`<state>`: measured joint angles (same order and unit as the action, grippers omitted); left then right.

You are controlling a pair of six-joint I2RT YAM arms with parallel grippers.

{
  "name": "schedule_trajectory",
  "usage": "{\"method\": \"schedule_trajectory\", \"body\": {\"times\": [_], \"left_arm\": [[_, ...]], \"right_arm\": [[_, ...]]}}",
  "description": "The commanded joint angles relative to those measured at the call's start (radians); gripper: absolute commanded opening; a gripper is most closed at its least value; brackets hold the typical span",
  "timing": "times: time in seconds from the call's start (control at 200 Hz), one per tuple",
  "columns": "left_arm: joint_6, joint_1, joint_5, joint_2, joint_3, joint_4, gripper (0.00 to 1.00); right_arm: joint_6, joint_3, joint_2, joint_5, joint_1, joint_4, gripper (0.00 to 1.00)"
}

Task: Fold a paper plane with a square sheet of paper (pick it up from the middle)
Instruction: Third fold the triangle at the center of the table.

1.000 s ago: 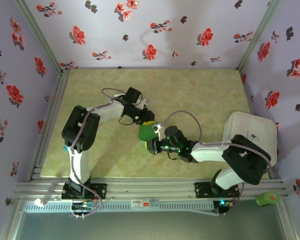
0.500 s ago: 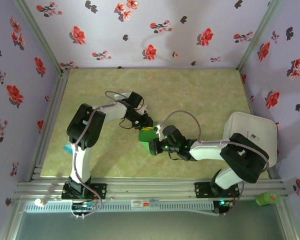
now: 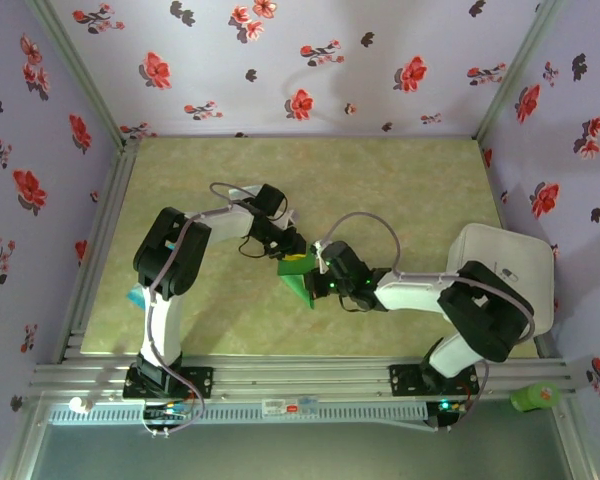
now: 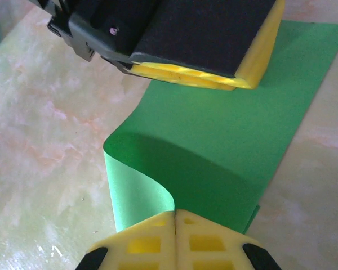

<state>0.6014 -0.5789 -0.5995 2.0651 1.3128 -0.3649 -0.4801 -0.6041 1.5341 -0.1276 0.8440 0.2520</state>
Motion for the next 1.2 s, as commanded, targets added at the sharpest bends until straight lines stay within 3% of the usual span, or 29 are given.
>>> {"method": "schedule_trajectory", "body": {"times": [0.0,0.385,1.195], "left_arm": [[-0.013,-0.005,0.041,0.022,-0.021,-0.02,0.25],[-0.008,-0.004,0.047,0.015,-0.021,-0.024,0.25],[-0.003,-0.004,0.056,0.004,-0.021,-0.031,0.26]], "right_arm": [[0.037,-0.033,0.024,0.031,-0.011,-0.031,0.0],[0.021,-0.051,0.043,0.086,-0.014,-0.06,0.0],[0.005,-0.098,0.083,0.021,-0.034,-0.135,0.0]]}}
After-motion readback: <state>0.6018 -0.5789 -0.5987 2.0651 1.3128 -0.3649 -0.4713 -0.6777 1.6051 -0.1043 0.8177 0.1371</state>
